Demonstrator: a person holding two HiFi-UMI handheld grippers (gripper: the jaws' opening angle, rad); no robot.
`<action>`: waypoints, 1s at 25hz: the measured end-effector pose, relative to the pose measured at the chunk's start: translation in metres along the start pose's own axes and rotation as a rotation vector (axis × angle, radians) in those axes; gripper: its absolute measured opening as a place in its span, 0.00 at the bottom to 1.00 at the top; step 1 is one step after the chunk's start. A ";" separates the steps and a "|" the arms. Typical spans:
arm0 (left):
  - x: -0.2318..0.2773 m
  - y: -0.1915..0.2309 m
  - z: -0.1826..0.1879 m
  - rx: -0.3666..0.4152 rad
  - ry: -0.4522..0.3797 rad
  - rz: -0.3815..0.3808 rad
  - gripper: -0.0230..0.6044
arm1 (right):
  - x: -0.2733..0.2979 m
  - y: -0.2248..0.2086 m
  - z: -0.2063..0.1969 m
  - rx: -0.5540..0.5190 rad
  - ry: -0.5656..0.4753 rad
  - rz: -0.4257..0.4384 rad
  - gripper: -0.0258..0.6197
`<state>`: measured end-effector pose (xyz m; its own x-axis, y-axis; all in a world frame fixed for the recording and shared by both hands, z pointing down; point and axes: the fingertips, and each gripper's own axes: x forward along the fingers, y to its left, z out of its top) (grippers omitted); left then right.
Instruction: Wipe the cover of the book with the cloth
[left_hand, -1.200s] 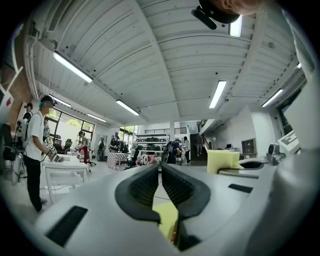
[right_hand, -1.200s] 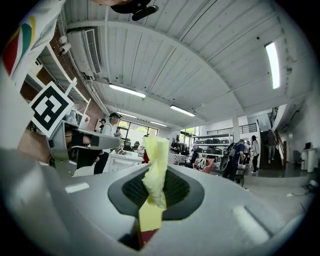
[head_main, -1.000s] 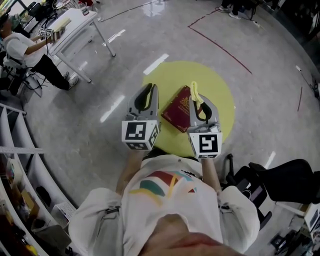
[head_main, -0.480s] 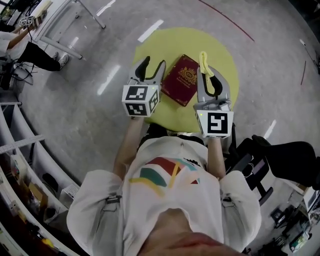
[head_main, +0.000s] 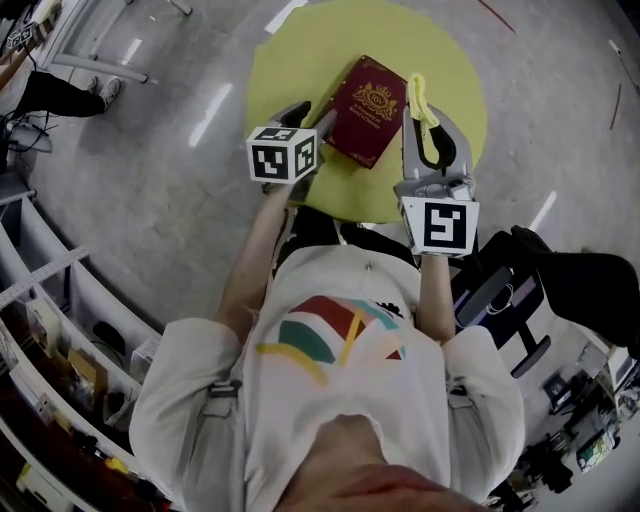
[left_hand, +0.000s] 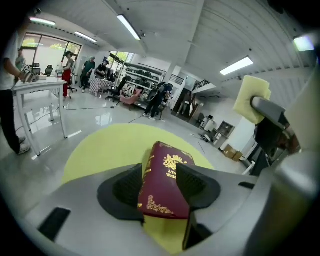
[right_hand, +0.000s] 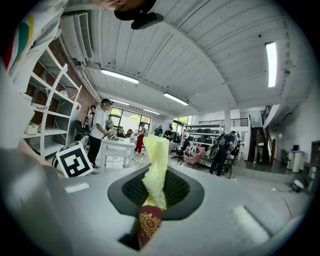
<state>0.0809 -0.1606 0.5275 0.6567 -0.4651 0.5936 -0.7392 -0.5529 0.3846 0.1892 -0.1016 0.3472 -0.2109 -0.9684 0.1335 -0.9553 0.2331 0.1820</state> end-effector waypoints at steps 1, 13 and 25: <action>0.003 0.002 -0.006 0.004 0.020 0.003 0.35 | -0.001 0.000 -0.004 0.003 0.008 0.000 0.09; 0.027 0.015 -0.050 -0.015 0.182 0.002 0.33 | -0.011 0.008 -0.029 0.033 0.056 0.047 0.09; 0.031 0.023 -0.056 -0.048 0.191 0.005 0.33 | -0.013 0.016 -0.045 0.021 0.100 0.104 0.09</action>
<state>0.0760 -0.1487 0.5944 0.6162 -0.3258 0.7171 -0.7516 -0.5155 0.4116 0.1862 -0.0812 0.3923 -0.2885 -0.9249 0.2475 -0.9336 0.3291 0.1419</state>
